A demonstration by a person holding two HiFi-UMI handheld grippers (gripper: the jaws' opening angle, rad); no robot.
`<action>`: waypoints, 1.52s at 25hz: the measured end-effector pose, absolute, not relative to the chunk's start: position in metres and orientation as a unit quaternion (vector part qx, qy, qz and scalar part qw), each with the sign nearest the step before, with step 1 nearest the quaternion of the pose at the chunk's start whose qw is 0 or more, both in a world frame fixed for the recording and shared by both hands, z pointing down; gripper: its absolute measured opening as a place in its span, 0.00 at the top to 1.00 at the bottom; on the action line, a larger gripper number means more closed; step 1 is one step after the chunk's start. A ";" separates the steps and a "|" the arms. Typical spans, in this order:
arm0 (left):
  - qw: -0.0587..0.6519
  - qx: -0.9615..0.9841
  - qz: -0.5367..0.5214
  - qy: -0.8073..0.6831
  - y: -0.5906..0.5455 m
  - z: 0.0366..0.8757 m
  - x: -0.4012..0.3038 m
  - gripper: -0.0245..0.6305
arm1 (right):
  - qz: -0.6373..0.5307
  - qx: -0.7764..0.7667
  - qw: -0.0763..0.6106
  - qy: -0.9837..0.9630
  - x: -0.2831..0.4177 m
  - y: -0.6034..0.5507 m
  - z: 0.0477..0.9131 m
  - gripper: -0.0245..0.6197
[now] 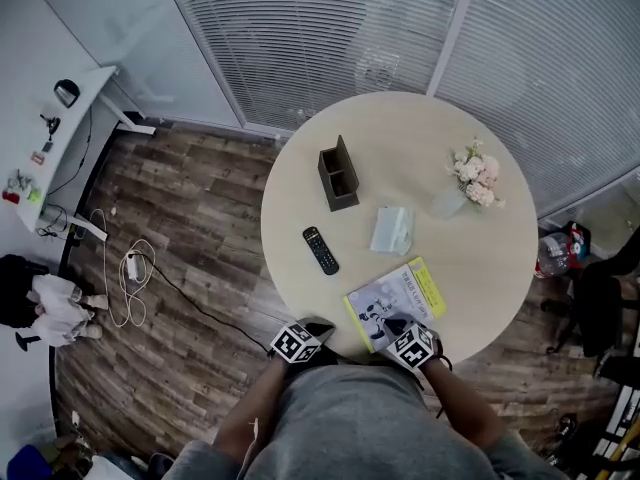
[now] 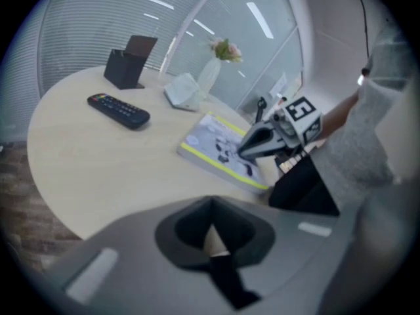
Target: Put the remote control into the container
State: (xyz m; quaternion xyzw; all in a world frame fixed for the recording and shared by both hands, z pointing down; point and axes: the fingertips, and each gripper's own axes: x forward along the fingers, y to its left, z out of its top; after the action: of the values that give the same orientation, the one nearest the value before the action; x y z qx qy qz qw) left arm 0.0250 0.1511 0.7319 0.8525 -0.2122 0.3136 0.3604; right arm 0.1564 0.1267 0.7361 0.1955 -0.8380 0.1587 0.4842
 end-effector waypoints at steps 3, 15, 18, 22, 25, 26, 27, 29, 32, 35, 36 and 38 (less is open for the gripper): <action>0.352 0.852 0.310 -0.235 0.127 0.726 0.002 0.97 | 0.164 0.200 0.489 -0.833 0.158 0.127 0.736 0.93; 0.370 0.838 0.308 -0.255 0.068 0.739 -0.056 0.97 | 0.201 0.214 0.510 -0.809 0.152 0.110 0.726 0.93; 0.367 0.844 0.306 -0.242 0.063 0.739 -0.057 0.97 | 0.202 0.233 0.491 -0.815 0.137 0.086 0.715 0.93; 0.365 0.849 0.305 -0.229 0.055 0.739 -0.064 0.97 | 0.189 0.230 0.480 -0.825 0.099 0.057 0.711 0.93; 0.361 0.853 0.306 -0.222 0.051 0.737 -0.071 0.97 | 0.184 0.230 0.471 -0.832 0.069 0.039 0.708 0.93; 0.359 0.854 0.306 -0.221 0.049 0.736 -0.074 0.97 | 0.183 0.230 0.468 -0.833 0.060 0.034 0.708 0.93; 0.358 0.854 0.305 -0.220 0.047 0.736 -0.076 0.97 | 0.183 0.230 0.465 -0.835 0.051 0.029 0.707 0.93; 0.358 0.855 0.303 -0.220 0.043 0.736 -0.081 0.97 | 0.182 0.233 0.459 -0.838 0.034 0.020 0.706 0.93; 0.362 0.855 0.302 -0.219 0.039 0.737 -0.088 0.97 | 0.180 0.240 0.452 -0.840 0.013 0.006 0.702 0.93; 0.373 0.849 0.306 -0.216 0.042 0.745 -0.095 0.97 | 0.186 0.248 0.445 -0.840 -0.002 0.000 0.701 0.93; 0.376 0.848 0.306 -0.215 0.044 0.747 -0.096 0.97 | 0.189 0.251 0.443 -0.839 -0.006 0.000 0.701 0.93; 0.380 0.848 0.301 -0.214 0.045 0.749 -0.098 0.97 | 0.193 0.256 0.439 -0.839 -0.013 -0.003 0.701 0.93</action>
State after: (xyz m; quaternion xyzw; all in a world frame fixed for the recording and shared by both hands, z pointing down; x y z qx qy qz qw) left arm -0.0977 0.0455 0.7494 0.8480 -0.2138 0.3011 0.3802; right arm -0.0126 -0.0030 0.7005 0.2560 -0.8393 0.1925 0.4393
